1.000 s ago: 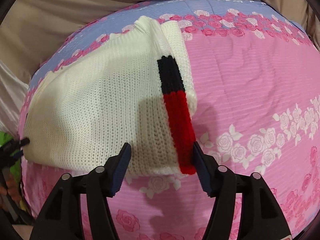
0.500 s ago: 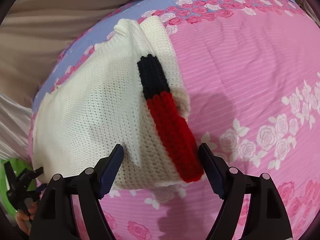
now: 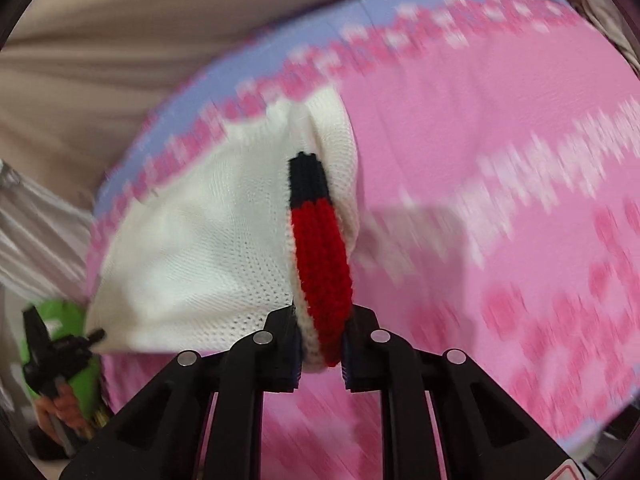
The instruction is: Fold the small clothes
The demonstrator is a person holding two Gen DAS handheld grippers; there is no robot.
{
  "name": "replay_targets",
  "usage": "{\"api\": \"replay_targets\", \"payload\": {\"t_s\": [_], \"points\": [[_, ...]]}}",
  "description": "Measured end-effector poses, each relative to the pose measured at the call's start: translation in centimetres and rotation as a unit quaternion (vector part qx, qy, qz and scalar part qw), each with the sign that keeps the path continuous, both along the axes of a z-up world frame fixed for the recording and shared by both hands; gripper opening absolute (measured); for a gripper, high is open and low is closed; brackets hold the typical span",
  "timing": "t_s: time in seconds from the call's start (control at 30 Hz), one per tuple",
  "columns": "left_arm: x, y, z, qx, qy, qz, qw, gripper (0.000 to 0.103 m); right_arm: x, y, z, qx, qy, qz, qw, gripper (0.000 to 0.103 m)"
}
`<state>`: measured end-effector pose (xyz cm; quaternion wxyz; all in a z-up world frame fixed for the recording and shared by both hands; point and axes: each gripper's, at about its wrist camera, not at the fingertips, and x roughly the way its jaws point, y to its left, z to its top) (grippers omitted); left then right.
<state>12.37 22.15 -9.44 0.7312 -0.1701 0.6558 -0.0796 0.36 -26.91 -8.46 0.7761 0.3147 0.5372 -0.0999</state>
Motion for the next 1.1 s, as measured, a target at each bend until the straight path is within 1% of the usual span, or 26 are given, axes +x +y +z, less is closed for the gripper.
{"api": "replay_targets", "payload": {"t_s": [0.07,0.1,0.13,0.17,0.23,0.27,0.3,0.37,0.4,0.47,0.53,0.57,0.63,0.67,0.7,0.73,0.77,0.8,0.83,0.87,0.93,0.97,1.0,1.03,1.07,1.1], "points": [[-1.5,-0.1,-1.9,0.022,0.020,-0.024,0.9993,0.020,-2.1,1.1,-2.7,0.010,0.040,0.016,0.999,0.018],[-2.0,0.0,-2.0,0.029,0.020,-0.027,0.9990,0.021,-2.7,1.3,-3.6,0.013,0.050,0.015,0.999,0.022],[-2.4,0.1,-1.4,0.032,0.006,-0.027,0.9991,0.021,-3.5,1.4,-4.4,0.011,0.064,0.008,0.998,0.023],[-2.4,0.0,-0.5,0.036,-0.009,-0.026,0.9990,0.023,-4.0,1.2,-4.4,0.007,0.064,-0.006,0.998,0.024],[-1.8,-0.2,2.1,0.047,-0.059,-0.028,0.9968,0.025,-4.4,0.2,-2.7,0.008,0.031,-0.038,0.999,0.025],[-1.0,-0.7,3.8,0.058,-0.093,-0.033,0.9935,0.034,-4.0,-0.2,-1.5,-0.006,0.013,-0.042,0.999,0.032],[-0.3,-1.3,4.7,0.064,-0.115,-0.037,0.9906,0.046,-3.3,-0.4,-0.4,-0.023,-0.001,-0.041,0.999,0.043],[2.4,-3.0,5.9,0.071,-0.153,-0.041,0.9847,0.058,-0.5,-0.8,1.4,-0.049,-0.029,-0.024,0.998,0.054],[3.9,-3.7,6.0,0.068,-0.159,-0.042,0.9840,0.059,0.6,-0.7,1.7,-0.054,-0.035,-0.018,0.998,0.055],[6.7,-5.5,5.0,0.067,-0.157,-0.043,0.9843,0.061,4.3,-0.5,1.7,-0.060,-0.041,0.009,0.997,0.057],[9.6,-7.1,2.8,0.067,-0.144,-0.045,0.9863,0.062,7.3,0.2,1.0,-0.075,-0.036,0.034,0.996,0.061],[10.3,-7.4,1.7,0.077,-0.131,-0.044,0.9873,0.062,8.9,0.4,0.2,-0.078,-0.031,0.046,0.995,0.062],[11.5,-7.8,-0.7,0.083,-0.107,-0.047,0.9897,0.056,11.0,0.4,-1.4,-0.077,-0.017,0.050,0.996,0.064],[11.9,-8.1,-1.2,0.087,-0.103,-0.049,0.9896,0.041,11.7,0.4,-2.5,-0.073,-0.004,0.049,0.996,0.064],[12.0,-8.1,-1.4,0.087,-0.100,-0.054,0.9897,0.027,12.2,0.3,-3.5,-0.068,0.006,0.046,0.997,0.063],[12.1,-8.0,-1.2,0.083,-0.102,-0.055,0.9898,0.019,12.5,0.1,-4.6,-0.058,0.015,0.044,0.997,0.057],[12.1,-7.8,-0.5,0.069,-0.105,-0.057,0.9905,0.012,12.7,0.1,-4.6,-0.059,0.012,0.044,0.997,0.026],[12.0,-7.4,0.5,0.056,-0.113,-0.051,0.9907,0.011,12.6,0.2,-4.0,-0.055,0.000,0.045,0.997,0.007],[12.1,-7.1,1.0,0.049,-0.119,-0.048,0.9905,0.010,12.6,0.0,-2.8,-0.035,-0.019,0.042,0.998,0.007],[12.1,-6.8,1.7,0.046,-0.127,-0.046,0.9898,0.010,12.3,-0.1,-1.1,-0.031,-0.048,0.034,0.998,0.007],[12.4,-6.6,1.8,0.055,-0.128,-0.041,0.9894,0.010,12.2,-0.2,2.1,-0.053,-0.089,0.031,0.994,0.007],[12.9,-6.9,1.1,0.068,-0.123,-0.043,0.9891,0.010,12.3,-0.4,2.6,-0.058,-0.097,0.027,0.993,0.007],[13.2,-7.1,0.2,0.079,-0.116,-0.046,0.9891,0.010,12.9,-0.8,2.1,-0.057,-0.093,0.022,0.994,0.007],[13.4,-7.2,-0.7,0.087,-0.106,-0.050,0.9894,0.010,13.4,-1.2,1.0,-0.065,-0.075,0.023,0.995,0.007],[13.6,-7.4,-1.7,0.093,-0.095,-0.050,0.9898,0.010,14.1,-1.4,-0.8,-0.075,-0.045,0.028,0.996,0.008],[13.6,-7.6,-1.9,0.097,-0.098,-0.050,0.9891,0.011,14.6,-1.8,-3.1,-0.074,-0.010,0.033,0.997,0.008]]}}
